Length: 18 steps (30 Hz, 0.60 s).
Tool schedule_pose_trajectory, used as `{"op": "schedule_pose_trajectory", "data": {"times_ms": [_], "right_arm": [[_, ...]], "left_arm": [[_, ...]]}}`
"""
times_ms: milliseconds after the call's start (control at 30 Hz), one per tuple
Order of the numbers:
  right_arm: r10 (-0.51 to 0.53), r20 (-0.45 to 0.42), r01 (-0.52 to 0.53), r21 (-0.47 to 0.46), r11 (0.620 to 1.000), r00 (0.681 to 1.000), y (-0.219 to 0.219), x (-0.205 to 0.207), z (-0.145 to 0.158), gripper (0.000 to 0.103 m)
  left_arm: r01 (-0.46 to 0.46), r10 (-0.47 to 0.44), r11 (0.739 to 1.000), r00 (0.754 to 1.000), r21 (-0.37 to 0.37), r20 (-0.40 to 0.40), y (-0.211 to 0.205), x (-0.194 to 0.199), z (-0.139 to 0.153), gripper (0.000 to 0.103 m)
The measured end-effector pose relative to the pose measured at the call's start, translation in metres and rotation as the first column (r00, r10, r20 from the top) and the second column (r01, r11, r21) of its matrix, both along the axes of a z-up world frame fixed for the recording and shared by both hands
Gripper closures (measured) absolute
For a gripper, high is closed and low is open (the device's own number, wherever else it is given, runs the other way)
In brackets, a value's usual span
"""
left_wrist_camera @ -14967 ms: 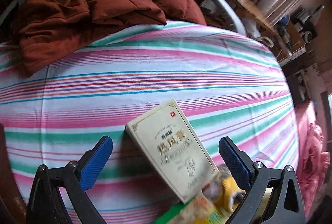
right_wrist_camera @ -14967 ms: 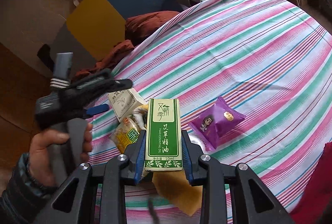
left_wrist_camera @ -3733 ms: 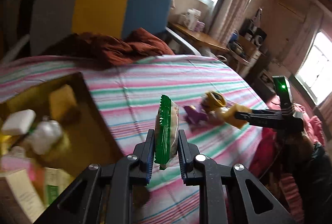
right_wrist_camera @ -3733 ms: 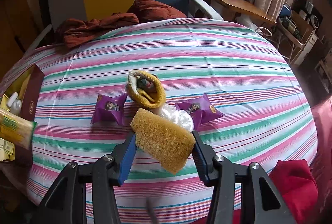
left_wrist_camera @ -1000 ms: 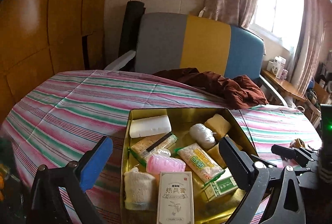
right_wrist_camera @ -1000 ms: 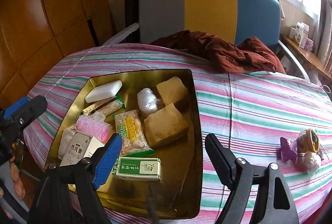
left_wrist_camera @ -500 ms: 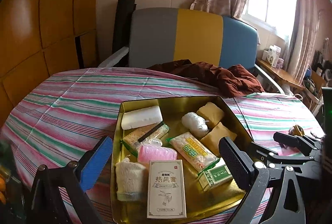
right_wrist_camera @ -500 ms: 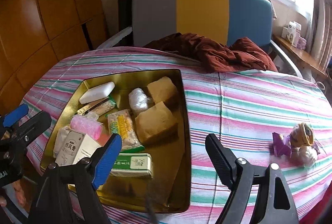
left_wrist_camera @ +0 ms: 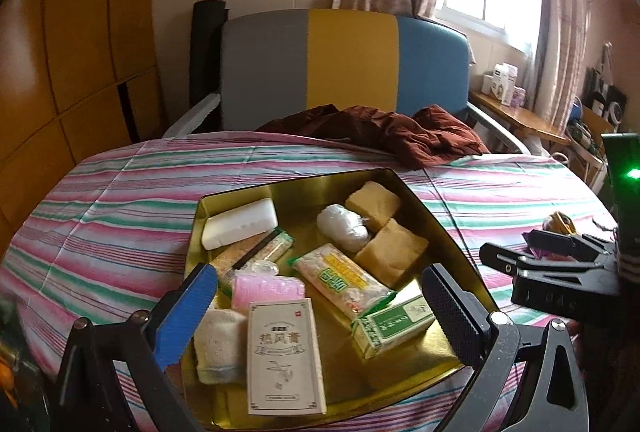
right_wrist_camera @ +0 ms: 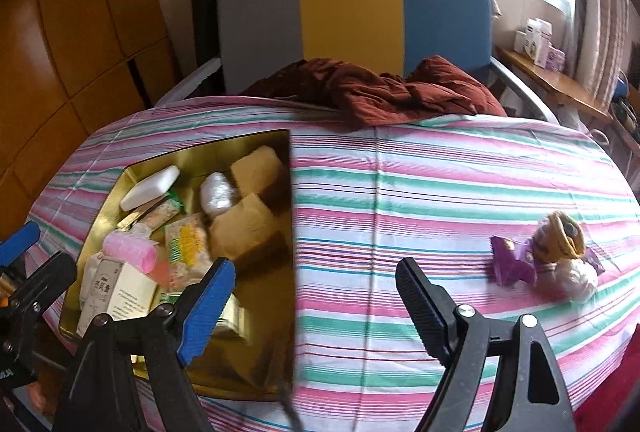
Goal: Organize objects
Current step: 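Move both open tools from the gold tray toward the remaining items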
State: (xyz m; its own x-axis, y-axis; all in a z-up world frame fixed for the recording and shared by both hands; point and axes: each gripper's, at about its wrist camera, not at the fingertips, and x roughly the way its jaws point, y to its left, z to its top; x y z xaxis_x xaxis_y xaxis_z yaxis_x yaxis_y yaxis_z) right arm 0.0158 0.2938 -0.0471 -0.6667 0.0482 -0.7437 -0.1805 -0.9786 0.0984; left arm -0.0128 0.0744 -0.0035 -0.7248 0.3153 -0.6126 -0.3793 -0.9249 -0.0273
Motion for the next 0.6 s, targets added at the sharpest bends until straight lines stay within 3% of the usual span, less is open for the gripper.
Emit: {"op": "schedule_pose_trajectory", "data": {"times_ms": [267,600], "right_arm": [[-0.136,-0.005,0.135,-0.047,0.990,0.991,0.061,0.009,0.007,0.019],[-0.332,-0.038,0.327,-0.099,0.940,0.943,0.156,0.021,0.016,0.019]], "left_arm": [[0.065,-0.065,0.998,0.998,-0.017,-0.002,0.022,0.003,0.004,0.000],[0.157,-0.158,0.986,0.987,-0.048,-0.006,0.059,0.009,0.007,0.000]]}}
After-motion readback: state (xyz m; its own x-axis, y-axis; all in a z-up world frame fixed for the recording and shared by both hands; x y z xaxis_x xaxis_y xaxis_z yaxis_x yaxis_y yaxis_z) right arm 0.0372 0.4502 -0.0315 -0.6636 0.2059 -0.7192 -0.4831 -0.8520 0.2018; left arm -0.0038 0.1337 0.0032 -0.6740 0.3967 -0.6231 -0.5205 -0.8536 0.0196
